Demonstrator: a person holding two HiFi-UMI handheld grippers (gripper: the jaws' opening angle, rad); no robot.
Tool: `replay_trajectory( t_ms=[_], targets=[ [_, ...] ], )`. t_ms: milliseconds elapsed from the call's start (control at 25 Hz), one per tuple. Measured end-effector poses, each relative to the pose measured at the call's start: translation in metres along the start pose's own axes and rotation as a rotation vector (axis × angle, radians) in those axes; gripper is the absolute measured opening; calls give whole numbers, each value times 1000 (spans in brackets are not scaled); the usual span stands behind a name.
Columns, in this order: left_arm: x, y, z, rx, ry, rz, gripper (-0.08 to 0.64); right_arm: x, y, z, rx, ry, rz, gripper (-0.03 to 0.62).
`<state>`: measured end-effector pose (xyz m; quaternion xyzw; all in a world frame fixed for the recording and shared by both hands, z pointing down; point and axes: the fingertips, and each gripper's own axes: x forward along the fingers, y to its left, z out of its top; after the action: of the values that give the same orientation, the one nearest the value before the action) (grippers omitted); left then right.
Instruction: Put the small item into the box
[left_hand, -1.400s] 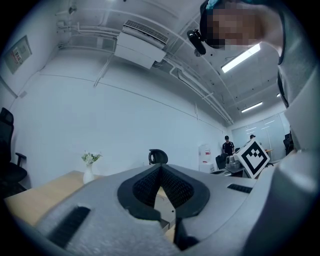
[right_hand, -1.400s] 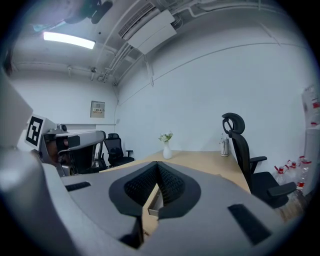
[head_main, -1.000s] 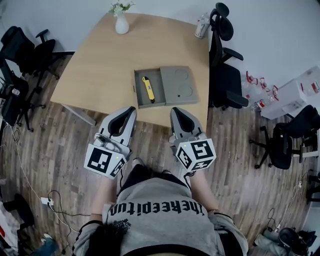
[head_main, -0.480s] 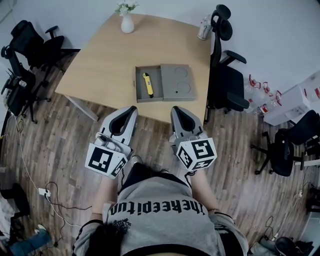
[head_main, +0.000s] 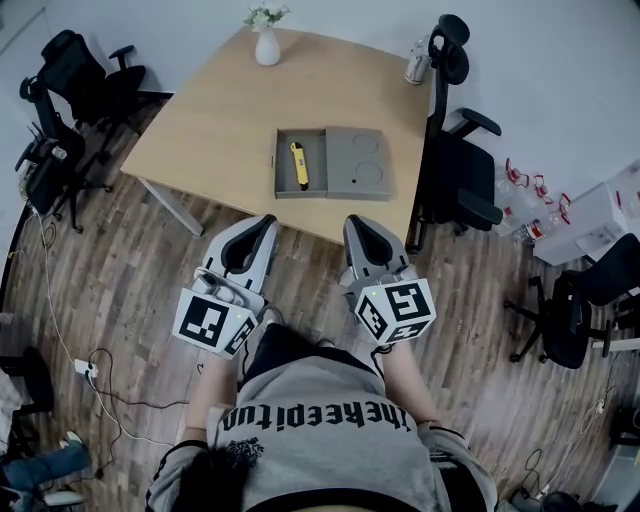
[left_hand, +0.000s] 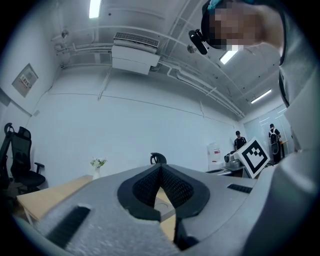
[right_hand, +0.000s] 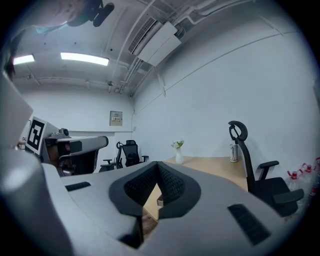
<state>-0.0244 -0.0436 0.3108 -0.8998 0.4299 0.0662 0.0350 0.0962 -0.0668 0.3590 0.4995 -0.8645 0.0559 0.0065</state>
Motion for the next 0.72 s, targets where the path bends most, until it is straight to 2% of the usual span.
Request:
replay_trajectory(
  t_ms=[400, 720],
  targets=[
    [-9, -26, -1, 1, -2, 36, 17, -24, 6, 1, -38, -15, 69, 6],
    [-15, -38, -1, 5, -7, 59, 17, -37, 6, 2, -37, -30, 92, 6]
  ],
)
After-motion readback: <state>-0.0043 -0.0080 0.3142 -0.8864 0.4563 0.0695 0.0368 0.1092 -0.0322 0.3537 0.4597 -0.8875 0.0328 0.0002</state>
